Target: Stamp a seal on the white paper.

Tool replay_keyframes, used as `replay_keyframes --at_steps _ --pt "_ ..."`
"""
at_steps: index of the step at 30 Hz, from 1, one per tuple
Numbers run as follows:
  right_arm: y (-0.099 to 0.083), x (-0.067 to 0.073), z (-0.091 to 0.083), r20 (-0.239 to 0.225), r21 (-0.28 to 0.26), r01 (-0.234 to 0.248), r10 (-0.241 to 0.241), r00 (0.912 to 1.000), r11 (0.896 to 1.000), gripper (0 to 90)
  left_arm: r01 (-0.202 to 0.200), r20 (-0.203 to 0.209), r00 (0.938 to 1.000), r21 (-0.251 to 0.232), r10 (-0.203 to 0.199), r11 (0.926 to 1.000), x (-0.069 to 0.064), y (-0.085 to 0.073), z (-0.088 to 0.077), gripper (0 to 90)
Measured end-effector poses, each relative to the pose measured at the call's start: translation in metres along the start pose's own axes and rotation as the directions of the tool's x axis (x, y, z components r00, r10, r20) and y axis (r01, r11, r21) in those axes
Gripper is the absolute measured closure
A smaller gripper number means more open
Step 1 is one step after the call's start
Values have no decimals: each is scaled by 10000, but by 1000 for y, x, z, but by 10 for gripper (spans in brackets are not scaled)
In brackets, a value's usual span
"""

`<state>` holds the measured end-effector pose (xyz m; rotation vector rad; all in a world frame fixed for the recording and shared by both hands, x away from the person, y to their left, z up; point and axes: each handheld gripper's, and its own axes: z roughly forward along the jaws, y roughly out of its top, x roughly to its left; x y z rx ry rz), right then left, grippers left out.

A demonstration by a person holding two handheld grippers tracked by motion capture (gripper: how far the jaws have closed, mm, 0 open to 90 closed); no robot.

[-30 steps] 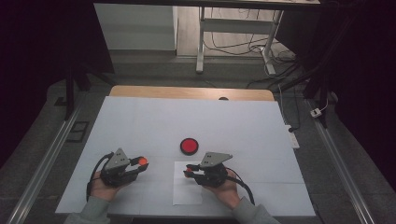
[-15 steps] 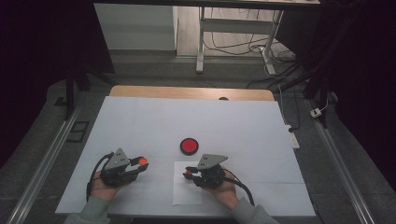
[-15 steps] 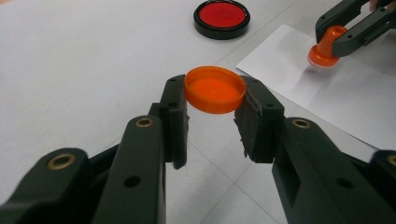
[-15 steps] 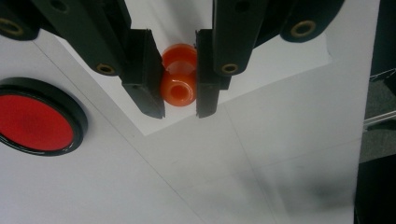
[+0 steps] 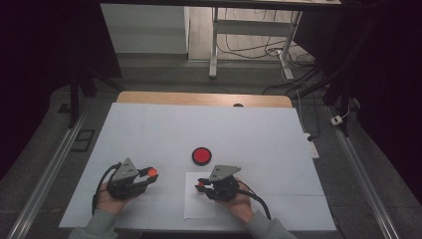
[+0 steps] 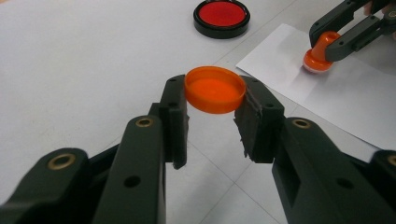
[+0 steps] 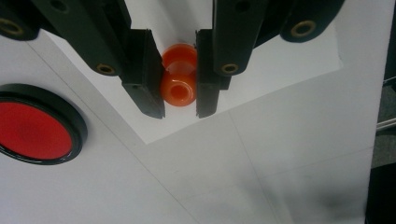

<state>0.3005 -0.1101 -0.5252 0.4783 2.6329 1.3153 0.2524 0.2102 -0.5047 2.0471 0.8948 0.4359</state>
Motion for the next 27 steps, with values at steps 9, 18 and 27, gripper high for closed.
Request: replay_keyframes --at_steps 9,18,27 --pt "-2 1 2 21 98 65 -65 10000 9999 722 3 -11 10000 -7 -3 10000 0 0 0 647" --pt "-4 2 3 112 159 191 -193 9998 9997 724 16 -22 10000 -17 -17 10000 0 0 -1 647" --pt "-6 4 4 174 102 145 -147 9997 9998 727 24 -45 10000 -29 -25 10000 -1 0 -1 647"
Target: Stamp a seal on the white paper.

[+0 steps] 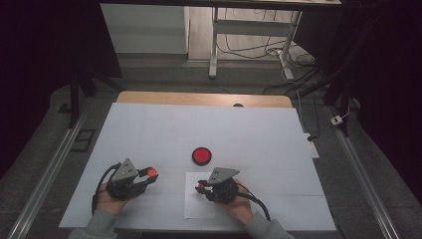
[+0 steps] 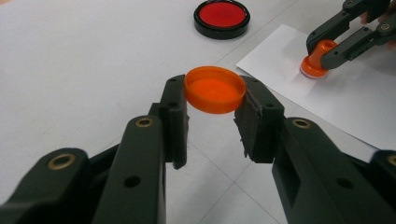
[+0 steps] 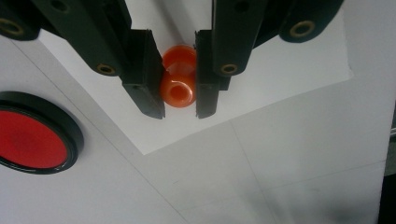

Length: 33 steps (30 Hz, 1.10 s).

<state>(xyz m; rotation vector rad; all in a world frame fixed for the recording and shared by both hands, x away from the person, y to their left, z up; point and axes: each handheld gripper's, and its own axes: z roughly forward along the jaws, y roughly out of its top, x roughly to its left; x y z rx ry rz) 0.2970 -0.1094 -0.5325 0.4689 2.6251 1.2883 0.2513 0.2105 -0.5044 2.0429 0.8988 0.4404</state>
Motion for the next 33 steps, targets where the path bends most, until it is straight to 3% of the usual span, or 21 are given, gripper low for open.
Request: replay_keyframes --at_steps 33 --pt "-5 0 0 -16 -241 -71 70 10000 9997 729 26 -17 10000 -85 -26 10000 0 0 -2 647"
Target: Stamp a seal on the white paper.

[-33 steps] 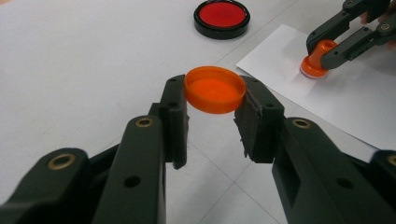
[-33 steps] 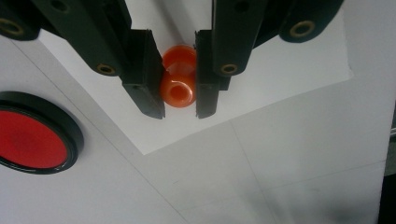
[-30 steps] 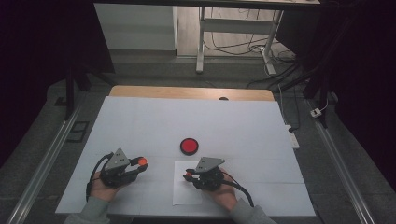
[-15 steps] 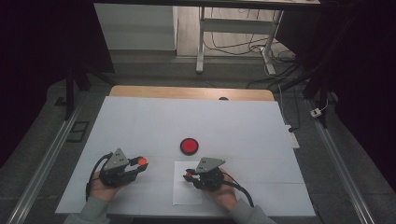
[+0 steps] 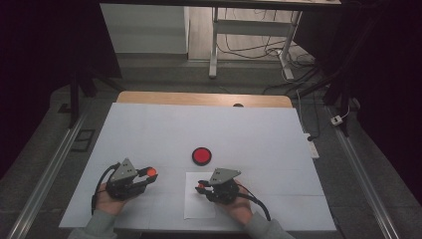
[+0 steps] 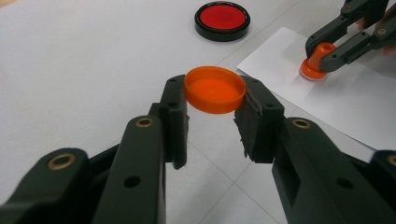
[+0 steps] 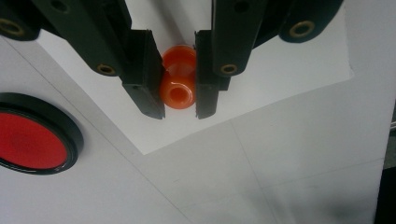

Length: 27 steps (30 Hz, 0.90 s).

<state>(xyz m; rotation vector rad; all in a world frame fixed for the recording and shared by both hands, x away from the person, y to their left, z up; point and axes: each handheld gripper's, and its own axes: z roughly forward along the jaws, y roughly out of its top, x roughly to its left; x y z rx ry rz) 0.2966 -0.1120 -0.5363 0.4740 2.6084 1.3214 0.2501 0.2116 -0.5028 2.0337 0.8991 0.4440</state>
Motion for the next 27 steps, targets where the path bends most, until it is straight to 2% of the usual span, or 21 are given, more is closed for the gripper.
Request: replay_keyframes --at_steps 9,11,13,14,15,17,20,27 --pt "0 0 0 -14 -4 -27 27 10000 10000 726 -8 -20 10000 -12 8 10000 0 0 0 647" --pt "1 -3 0 -140 5 -201 201 9997 9998 724 -15 -17 10000 -33 15 10000 1 0 0 647" --pt "2 -5 -2 -80 -241 -255 253 9996 9994 719 -1 -28 10000 -50 1 10000 1 0 -1 647" --pt "4 -7 -6 -179 -679 -451 440 9989 9967 719 12 -44 10000 -69 -12 10000 1 0 -1 647" --pt "7 -10 -12 -335 -1214 -813 777 9964 9893 719 25 -47 10000 -73 -26 10000 2 0 -1 647" --pt "13 -16 -24 -454 -1750 -1239 1177 9920 9767 720 34 -45 10000 -66 -35 10000 2 0 -1 647" --pt "14 -19 -30 -511 -1902 -1511 1439 9883 9700 720 -31 -41 10000 -2 31 10000 1 0 0 647" --pt "16 -16 -29 -600 -1719 -1487 1403 9883 9738 721 -32 -30 10000 33 32 10000 1 0 1 647"
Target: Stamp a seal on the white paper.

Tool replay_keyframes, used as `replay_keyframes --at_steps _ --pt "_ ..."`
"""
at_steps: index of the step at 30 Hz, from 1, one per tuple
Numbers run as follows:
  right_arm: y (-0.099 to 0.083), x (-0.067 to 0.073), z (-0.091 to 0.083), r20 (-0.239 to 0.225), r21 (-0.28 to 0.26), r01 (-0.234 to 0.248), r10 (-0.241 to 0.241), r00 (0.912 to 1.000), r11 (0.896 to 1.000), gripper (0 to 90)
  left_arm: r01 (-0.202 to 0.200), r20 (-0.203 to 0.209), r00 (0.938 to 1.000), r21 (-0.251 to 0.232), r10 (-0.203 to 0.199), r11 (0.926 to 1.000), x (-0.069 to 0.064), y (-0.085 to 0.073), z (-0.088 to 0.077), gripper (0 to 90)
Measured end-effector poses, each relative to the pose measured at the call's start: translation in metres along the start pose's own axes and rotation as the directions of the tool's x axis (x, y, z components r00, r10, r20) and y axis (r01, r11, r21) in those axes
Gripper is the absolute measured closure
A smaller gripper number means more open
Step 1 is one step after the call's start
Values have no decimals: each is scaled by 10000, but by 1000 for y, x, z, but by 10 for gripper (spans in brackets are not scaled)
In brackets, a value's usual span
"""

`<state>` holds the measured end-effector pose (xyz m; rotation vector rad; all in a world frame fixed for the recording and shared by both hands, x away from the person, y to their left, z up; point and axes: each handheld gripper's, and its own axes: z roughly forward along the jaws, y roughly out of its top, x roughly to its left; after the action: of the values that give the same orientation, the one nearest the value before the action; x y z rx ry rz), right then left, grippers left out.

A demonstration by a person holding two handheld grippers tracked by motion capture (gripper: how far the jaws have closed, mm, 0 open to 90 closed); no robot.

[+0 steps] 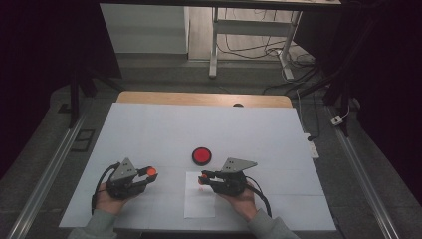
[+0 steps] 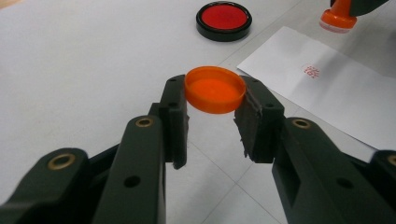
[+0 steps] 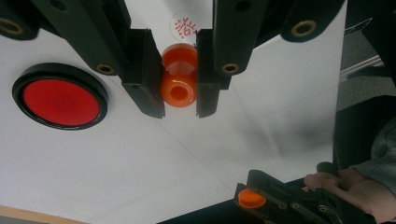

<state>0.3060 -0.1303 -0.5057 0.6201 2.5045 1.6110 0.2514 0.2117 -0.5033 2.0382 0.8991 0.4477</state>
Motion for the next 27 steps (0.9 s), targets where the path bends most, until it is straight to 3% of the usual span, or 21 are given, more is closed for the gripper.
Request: replay_keyframes --at_steps 9,27 --pt "3 -3 -5 339 -158 3 3 9994 9999 720 -17 28 10000 22 17 10000 0 0 1 647" --pt "18 -18 -38 959 -1064 -163 266 9950 9942 720 -94 61 9999 73 93 9999 -2 0 3 647"
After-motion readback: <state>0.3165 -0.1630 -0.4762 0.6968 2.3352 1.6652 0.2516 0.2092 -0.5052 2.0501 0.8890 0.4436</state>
